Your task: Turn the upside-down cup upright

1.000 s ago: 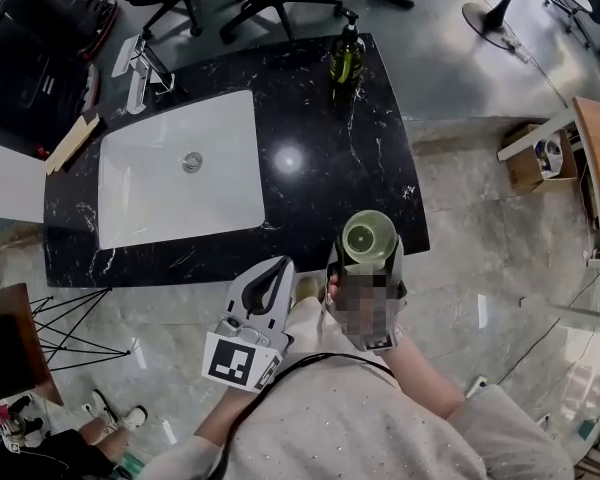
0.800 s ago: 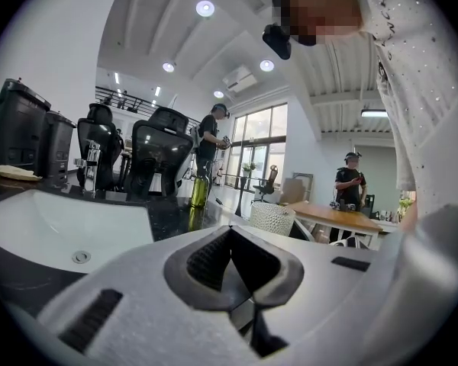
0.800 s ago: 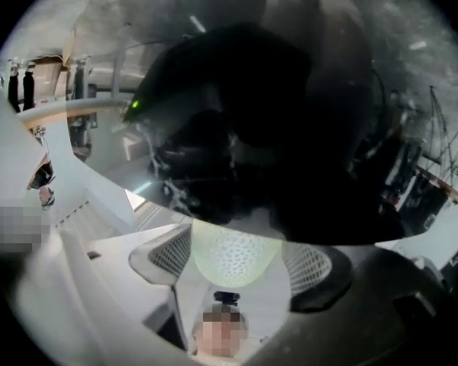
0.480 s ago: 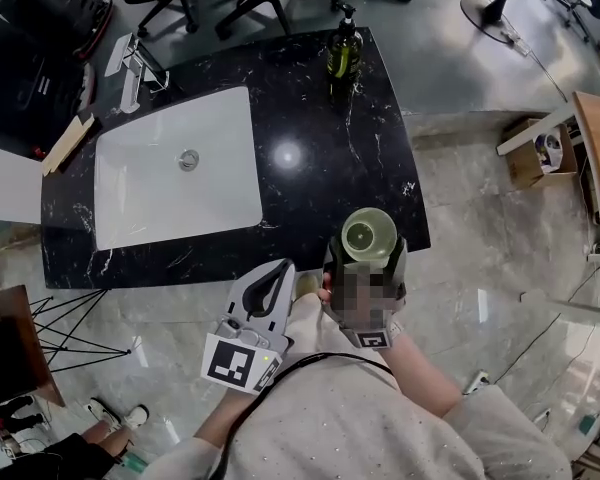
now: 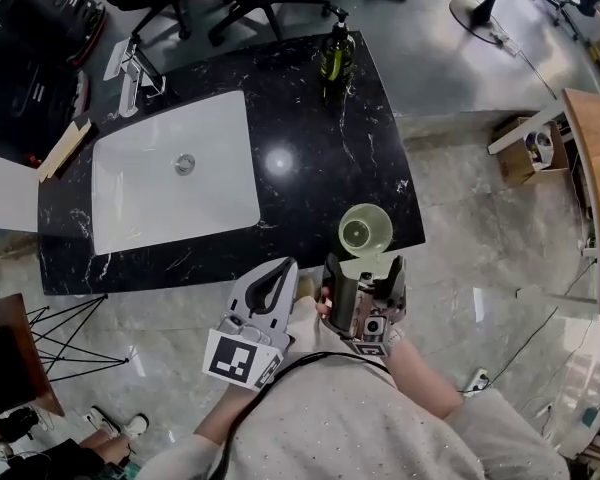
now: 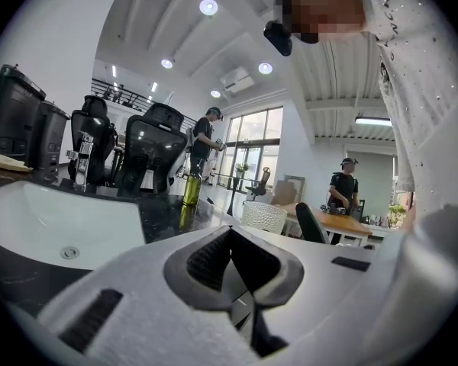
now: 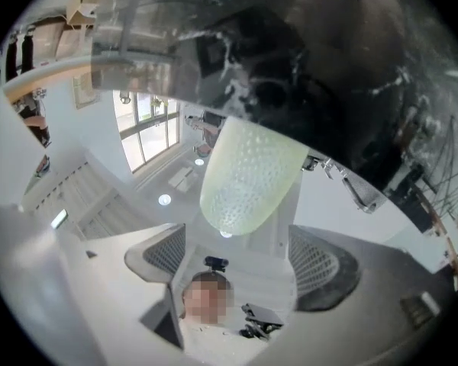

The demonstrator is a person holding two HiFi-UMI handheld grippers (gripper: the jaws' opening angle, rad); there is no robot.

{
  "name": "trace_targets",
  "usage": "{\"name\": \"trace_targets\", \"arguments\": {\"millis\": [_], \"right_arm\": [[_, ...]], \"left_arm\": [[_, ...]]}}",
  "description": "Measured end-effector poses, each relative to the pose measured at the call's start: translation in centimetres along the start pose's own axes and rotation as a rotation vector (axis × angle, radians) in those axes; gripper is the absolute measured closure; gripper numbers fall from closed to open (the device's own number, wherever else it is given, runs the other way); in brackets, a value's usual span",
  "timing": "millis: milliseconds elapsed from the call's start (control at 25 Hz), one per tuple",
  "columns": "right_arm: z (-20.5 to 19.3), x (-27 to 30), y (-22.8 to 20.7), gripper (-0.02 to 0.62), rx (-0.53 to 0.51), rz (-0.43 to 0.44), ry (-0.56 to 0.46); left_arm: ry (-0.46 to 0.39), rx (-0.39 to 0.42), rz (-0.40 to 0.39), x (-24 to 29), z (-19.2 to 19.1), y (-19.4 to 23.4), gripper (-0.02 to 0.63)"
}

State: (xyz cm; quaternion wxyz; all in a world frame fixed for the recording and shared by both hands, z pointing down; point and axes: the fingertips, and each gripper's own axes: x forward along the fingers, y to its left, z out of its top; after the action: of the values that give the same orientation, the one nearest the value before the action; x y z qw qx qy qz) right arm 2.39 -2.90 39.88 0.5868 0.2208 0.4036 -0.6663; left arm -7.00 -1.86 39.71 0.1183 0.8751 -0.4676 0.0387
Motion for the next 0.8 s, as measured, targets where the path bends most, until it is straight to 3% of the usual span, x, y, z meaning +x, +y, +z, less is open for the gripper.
{"name": "trace_targets", "arguments": {"millis": [160,320,360,440,520,640,800], "right_arm": [[-1.7,-0.8,-0.4,0.199,-0.073,-0.092,0.073],[-4.5,-1.4,-0.9,0.206,-0.228,-0.234,0.198],[-5.2,-1.3,-1.1,0.231,-0.264,-0.285,0.226],[-5.8,-1.7,-1.9,0.4,-0.358,-0.415,0.268],[-6.0,-2.5,-2.4,0.545,-0.508,-0.572,0.331],[-6.0,-3.2,-2.6,0.578,-0.794,-0.783,0.439],[-6.0,-2.3,-2.0,0.577,-1.147,-0.932,0.489]], "left_arm": [[-0.012,0.003,-0.029,0.3,0.2,-0.7,0.598],[-0.023,0.003,-0.064,0.6,0.2,-1.7,0.598],[-0.025,0.003,-0.073,0.6,0.2,-2.0,0.598],[-0.032,0.003,-0.093,0.8,0.2,-2.7,0.598],[-0.042,-0.001,-0.111,1.0,0.2,-3.5,0.598],[-0.048,-0.006,-0.13,1.3,0.0,-4.2,0.598],[-0.048,-0.002,-0.138,1.1,-0.1,-4.4,0.598]]}}
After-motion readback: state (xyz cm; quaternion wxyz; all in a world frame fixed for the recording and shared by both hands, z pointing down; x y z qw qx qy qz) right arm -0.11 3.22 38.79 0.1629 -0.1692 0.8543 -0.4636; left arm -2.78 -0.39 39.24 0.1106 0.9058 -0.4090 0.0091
